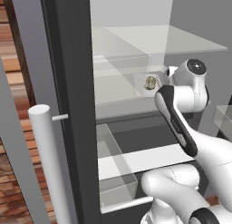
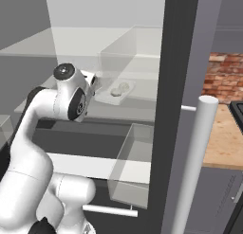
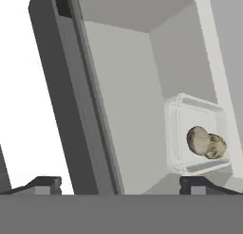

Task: Place two dumplings into each of the tupperware containers and then place the containers in the fridge.

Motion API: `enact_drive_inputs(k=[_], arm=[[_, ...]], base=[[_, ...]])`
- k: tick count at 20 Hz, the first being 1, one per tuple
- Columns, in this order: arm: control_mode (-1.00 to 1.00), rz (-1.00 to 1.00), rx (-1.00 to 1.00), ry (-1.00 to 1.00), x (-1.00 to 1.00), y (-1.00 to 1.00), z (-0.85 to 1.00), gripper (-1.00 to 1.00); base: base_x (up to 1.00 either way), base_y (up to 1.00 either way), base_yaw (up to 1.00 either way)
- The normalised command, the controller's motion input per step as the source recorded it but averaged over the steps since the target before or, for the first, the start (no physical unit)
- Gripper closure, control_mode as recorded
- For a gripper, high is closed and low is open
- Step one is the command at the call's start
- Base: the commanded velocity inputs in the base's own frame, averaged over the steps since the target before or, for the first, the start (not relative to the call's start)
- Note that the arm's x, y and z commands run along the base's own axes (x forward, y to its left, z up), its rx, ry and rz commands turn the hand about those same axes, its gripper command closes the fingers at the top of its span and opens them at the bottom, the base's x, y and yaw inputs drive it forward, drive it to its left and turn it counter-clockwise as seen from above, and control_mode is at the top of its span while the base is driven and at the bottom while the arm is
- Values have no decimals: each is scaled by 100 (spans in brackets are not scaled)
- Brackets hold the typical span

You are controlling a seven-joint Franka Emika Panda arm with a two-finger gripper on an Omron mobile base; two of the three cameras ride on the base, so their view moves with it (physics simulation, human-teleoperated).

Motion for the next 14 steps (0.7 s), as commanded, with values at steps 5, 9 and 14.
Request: enact_drive_inputs(k=[5,9,14], arm=[[-100,-63,30,-2,-58,2,-14,-100],[-100,-55,45,3,-34,-12,6,-100],[-100,-45,54,6,-59,-27,2,-100]], base=[[0,0,0],[0,0,0],[0,0,0]])
